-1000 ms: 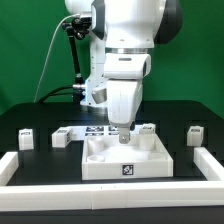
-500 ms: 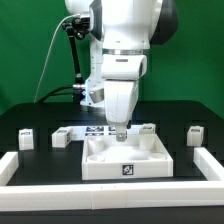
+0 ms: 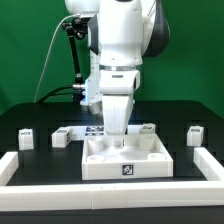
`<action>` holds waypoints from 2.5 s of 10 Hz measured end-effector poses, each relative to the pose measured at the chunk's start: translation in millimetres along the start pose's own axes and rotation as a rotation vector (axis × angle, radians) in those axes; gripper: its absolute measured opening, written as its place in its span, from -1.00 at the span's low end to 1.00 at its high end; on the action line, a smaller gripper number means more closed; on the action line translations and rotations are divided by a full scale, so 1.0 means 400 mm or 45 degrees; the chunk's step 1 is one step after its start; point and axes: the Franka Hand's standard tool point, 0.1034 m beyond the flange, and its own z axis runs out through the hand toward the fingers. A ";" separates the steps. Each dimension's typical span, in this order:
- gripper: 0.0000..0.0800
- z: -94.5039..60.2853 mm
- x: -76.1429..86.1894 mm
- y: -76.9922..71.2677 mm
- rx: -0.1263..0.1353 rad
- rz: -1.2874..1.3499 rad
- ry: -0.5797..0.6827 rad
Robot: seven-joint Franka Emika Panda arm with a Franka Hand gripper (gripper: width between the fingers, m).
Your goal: Assemble one leg
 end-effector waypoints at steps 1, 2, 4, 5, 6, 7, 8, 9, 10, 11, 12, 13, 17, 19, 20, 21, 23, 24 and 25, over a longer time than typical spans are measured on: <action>0.62 0.011 0.005 -0.001 -0.013 -0.019 0.008; 0.62 0.011 0.023 -0.002 -0.045 -0.057 0.018; 0.35 0.011 0.030 -0.003 -0.069 -0.064 0.029; 0.02 0.011 0.029 -0.003 -0.069 -0.062 0.028; 0.02 0.011 0.029 -0.003 -0.069 -0.062 0.028; -0.44 0.011 0.029 -0.003 -0.069 -0.062 0.028; -0.77 0.011 0.029 -0.003 -0.069 -0.062 0.028; -0.77 0.011 0.028 -0.004 -0.068 -0.057 0.028; -0.85 0.011 0.027 -0.004 -0.067 -0.055 0.027; -0.85 0.011 0.027 -0.004 -0.067 -0.055 0.027; -0.85 0.011 0.027 -0.004 -0.067 -0.054 0.027; -0.85 0.011 0.027 -0.004 -0.067 -0.054 0.027; -0.85 0.011 0.041 0.007 -0.063 -0.122 0.020; -0.85 0.010 0.087 0.026 -0.075 -0.200 0.018; -0.85 0.010 0.112 0.034 -0.066 -0.231 0.011; -0.85 0.009 0.133 0.044 -0.063 -0.248 0.007; -0.85 0.009 0.167 0.063 -0.078 -0.213 0.016; -0.85 0.008 0.184 0.076 -0.088 -0.193 0.020; -0.85 0.008 0.189 0.082 -0.092 -0.187 0.022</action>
Offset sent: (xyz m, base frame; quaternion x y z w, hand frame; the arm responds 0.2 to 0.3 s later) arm 0.0000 0.0000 0.0000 0.0000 0.0000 0.0000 1.0000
